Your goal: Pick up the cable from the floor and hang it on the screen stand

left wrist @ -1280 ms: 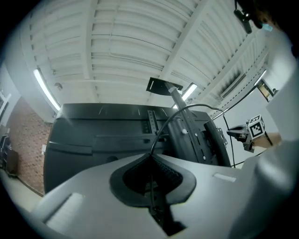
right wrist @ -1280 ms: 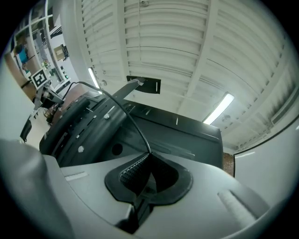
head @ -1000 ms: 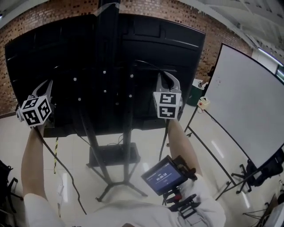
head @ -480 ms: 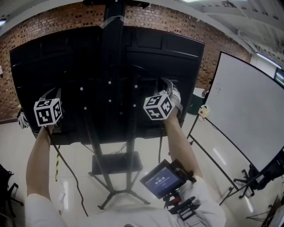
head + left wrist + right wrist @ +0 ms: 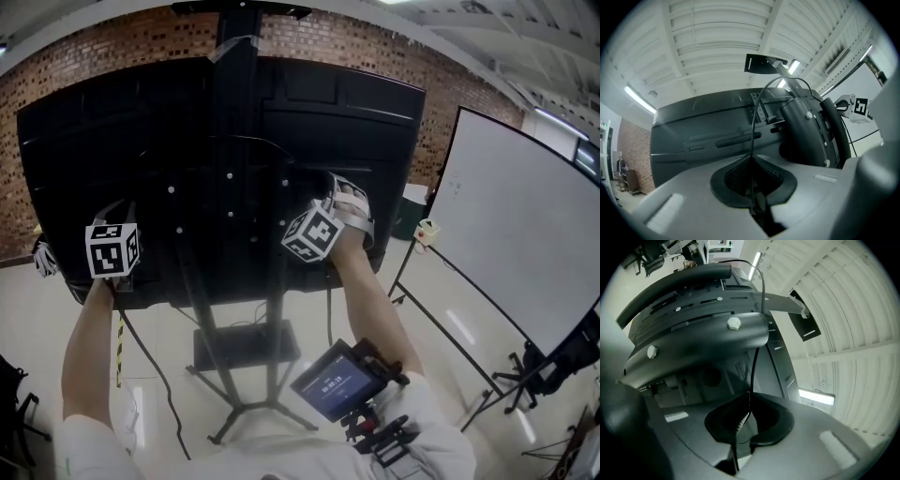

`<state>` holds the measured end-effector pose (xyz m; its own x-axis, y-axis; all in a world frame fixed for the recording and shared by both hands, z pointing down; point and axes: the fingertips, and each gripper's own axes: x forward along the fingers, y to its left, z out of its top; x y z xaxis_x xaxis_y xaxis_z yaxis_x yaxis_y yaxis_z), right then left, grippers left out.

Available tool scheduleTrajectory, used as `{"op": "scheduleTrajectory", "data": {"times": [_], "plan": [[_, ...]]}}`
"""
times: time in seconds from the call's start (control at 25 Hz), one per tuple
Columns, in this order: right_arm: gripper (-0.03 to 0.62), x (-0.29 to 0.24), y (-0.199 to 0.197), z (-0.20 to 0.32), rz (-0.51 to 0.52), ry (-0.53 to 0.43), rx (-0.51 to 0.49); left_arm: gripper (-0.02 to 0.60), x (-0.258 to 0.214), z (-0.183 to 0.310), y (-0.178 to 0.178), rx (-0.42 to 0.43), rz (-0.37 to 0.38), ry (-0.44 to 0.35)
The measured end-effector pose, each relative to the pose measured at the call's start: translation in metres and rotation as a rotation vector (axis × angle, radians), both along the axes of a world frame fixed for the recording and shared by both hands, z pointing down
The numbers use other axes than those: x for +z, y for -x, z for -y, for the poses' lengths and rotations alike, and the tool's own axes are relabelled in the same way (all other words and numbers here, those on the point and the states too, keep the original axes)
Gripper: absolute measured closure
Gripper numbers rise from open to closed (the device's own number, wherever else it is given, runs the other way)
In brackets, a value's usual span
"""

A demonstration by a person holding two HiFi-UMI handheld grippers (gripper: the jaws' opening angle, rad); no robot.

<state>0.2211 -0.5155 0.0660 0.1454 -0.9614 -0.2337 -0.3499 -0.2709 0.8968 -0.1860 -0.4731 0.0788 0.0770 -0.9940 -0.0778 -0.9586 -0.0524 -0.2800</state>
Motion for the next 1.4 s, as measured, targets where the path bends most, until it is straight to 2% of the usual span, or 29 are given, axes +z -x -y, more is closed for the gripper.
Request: {"op": "scheduleTrajectory", "data": {"times": [0.16, 0.28, 0.68, 1.0, 1.08, 1.28, 1.4], "plan": [[0.563, 0.011, 0.004, 0.003, -0.066, 0.046, 0.04, 0.571, 0.005, -0.001, -0.008, 0.022, 0.019, 0.016], [0.563, 0.018, 0.007, -0.002, -0.066, 0.057, 0.035, 0.571, 0.012, -0.001, -0.013, 0.038, 0.023, 0.03], [0.565, 0.056, 0.009, -0.018, 0.018, 0.071, -0.04, 0.571, 0.039, 0.004, -0.017, 0.066, 0.004, 0.076], [0.565, 0.07, 0.022, -0.026, 0.126, 0.06, -0.136, 0.571, 0.041, 0.008, -0.016, 0.079, -0.033, 0.072], [0.565, 0.071, 0.024, -0.027, 0.13, 0.062, -0.137, 0.571, 0.038, 0.008, -0.016, 0.088, -0.054, 0.081], [0.565, 0.077, 0.025, -0.031, 0.127, 0.068, -0.138, 0.571, 0.034, 0.005, -0.01, 0.156, -0.206, 0.127], [0.565, 0.077, 0.026, -0.033, 0.14, 0.064, -0.143, 0.571, 0.033, 0.006, -0.011, 0.182, -0.252, 0.144]]}}
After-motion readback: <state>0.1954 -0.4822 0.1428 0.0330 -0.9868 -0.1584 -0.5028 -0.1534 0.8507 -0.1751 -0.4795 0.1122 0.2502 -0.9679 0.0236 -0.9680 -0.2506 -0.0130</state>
